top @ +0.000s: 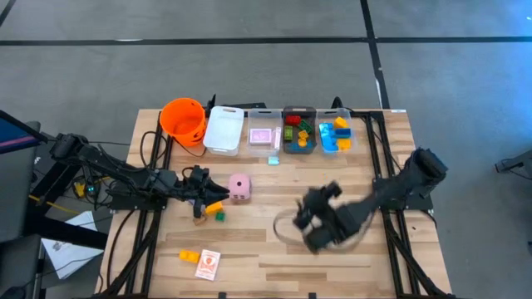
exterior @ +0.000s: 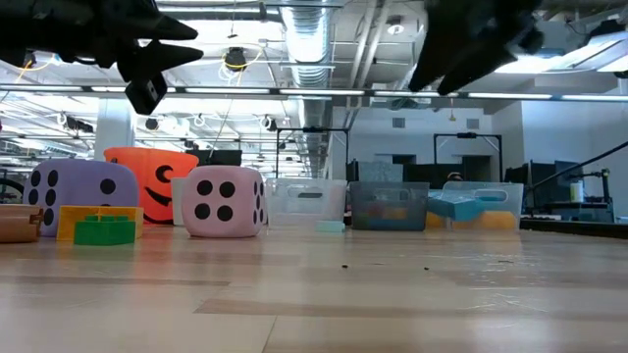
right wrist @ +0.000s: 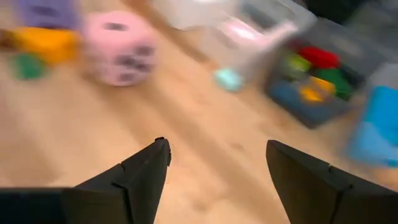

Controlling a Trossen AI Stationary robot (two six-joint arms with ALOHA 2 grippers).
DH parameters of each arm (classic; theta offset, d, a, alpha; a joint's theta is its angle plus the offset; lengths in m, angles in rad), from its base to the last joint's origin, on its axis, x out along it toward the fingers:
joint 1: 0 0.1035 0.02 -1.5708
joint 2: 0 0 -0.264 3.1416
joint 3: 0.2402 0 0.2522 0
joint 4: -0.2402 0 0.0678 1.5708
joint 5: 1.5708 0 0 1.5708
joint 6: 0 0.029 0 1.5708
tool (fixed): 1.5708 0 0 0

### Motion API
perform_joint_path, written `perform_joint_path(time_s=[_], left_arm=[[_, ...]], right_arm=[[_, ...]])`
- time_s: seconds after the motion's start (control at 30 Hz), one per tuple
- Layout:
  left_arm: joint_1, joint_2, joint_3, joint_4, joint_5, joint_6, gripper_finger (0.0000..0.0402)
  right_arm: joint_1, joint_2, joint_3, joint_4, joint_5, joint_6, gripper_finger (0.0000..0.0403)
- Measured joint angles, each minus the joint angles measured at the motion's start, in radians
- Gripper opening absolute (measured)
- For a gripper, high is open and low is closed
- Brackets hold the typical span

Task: Pick & Place Toys
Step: Put the big yellow game piece into the right transparent bin

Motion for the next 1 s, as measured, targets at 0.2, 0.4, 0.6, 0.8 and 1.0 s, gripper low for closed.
perform_joint_path(time_s=[0.2,0.4,0.6,0.8,1.0], left_arm=[[0.000,0.000,0.000,0.080,0.000,0.013,0.0090],[0.000,0.000,0.000,0.195,0.000,0.247,0.0090],[0.000,0.000,0.017,0.202,-0.002,0.491,0.0090],[0.000,0.000,0.122,-0.067,-0.072,0.711,0.0090],[-0.012,0.000,0.267,-0.452,-0.121,0.735,0.0109]], right_arm=[[0.154,0.120,0.000,0.204,0.205,-0.001,0.0265],[0.159,0.297,0.000,0.621,0.338,-0.218,0.0265],[0.090,0.449,-0.001,1.188,0.180,-0.711,0.0265],[0.006,0.590,0.000,1.811,-0.234,-1.055,0.0265],[-0.057,0.639,0.000,1.923,-0.435,-1.056,0.0265]])
